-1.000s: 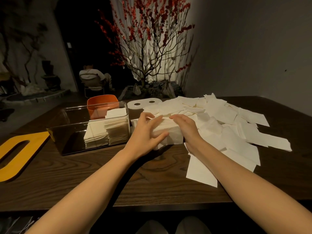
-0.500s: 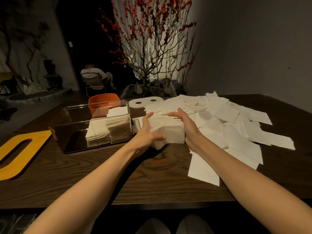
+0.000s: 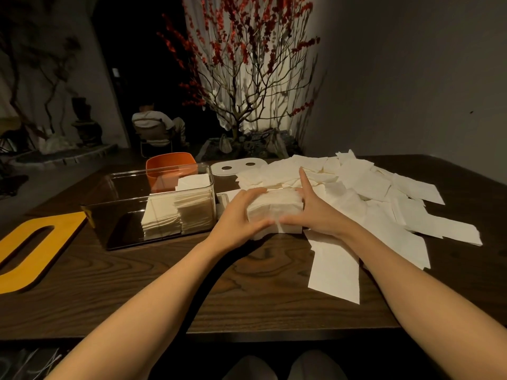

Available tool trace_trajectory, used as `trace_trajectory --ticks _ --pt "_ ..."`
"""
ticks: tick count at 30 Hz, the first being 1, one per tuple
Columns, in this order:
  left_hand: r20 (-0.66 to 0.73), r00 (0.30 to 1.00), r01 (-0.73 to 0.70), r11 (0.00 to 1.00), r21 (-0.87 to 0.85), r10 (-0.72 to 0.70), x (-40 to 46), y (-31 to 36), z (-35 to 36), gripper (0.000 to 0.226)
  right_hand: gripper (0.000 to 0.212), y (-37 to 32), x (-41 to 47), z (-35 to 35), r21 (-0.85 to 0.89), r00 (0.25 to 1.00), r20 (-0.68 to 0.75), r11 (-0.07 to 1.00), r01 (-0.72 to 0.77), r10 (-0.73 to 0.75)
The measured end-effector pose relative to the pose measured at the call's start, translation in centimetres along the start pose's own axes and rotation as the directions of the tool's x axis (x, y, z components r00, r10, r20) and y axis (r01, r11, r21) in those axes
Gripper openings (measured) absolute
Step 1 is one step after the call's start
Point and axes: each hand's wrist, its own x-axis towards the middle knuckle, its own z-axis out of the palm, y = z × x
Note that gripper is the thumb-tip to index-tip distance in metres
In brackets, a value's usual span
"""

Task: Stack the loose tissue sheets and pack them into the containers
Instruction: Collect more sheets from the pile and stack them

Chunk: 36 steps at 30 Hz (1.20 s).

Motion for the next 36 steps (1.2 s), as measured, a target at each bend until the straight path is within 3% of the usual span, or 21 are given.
trace_trajectory --ticks 2,5,8,11,15,19,28,30,32,34,36 --pt "0.019 0.999 0.037 0.999 -0.039 -0.037 0.0 0.2 -0.2 0.059 0.103 0.2 0.1 -0.1 0.031 1.0 0.009 0.999 -0.018 0.017" --pt "0.193 0.965 0.209 0.964 -0.167 -0.176 0.0 0.5 -0.8 0.057 0.082 0.2 0.1 -0.2 0.049 0.999 0.048 0.999 -0.024 0.022" --pt "0.34 0.899 0.37 0.896 -0.247 -0.277 0.1 0.1 -1.5 0.069 0.076 0.3 0.1 -0.4 0.031 0.994 0.102 0.999 -0.043 0.04" --pt "0.392 0.861 0.466 0.812 -0.351 -0.325 0.3 -0.2 -1.8 0.078 0.069 0.3 0.0 -0.7 0.051 0.988 0.151 0.997 -0.05 0.042" --pt "0.411 0.84 0.538 0.651 -0.537 -0.355 0.5 -0.7 -1.0 0.107 0.057 0.0 -0.2 -0.5 0.013 0.986 0.167 1.0 -0.01 0.008" --pt "0.363 0.864 0.496 0.712 -0.497 -0.348 0.3 -0.3 -0.4 0.091 0.068 -0.1 0.0 -0.2 -0.007 0.983 0.181 1.0 -0.015 0.016" --pt "0.344 0.893 0.415 0.823 -0.387 -0.288 0.1 0.0 -1.0 0.076 0.056 -0.2 -0.3 -0.3 0.044 0.981 0.195 0.999 0.006 -0.014" --pt "0.317 0.91 0.382 0.838 -0.389 -0.268 0.2 0.0 -0.9 0.075 0.046 -0.3 -0.4 0.0 0.08 0.985 0.167 0.996 0.029 -0.042" --pt "0.28 0.929 0.339 0.864 -0.374 -0.243 0.3 -0.1 -0.7 0.07 0.049 -0.2 -0.4 0.4 0.082 0.993 0.107 0.996 0.036 -0.045" --pt "0.241 0.947 0.29 0.89 -0.351 -0.213 0.4 0.0 -0.5 0.055 0.054 -0.1 -0.3 0.4 0.087 0.996 0.088 0.996 -0.016 0.009" --pt "0.182 0.946 0.314 0.895 -0.315 -0.268 0.5 0.2 -0.3 0.045 0.044 -0.3 -0.3 0.4 0.125 0.993 0.093 0.989 -0.082 0.07"
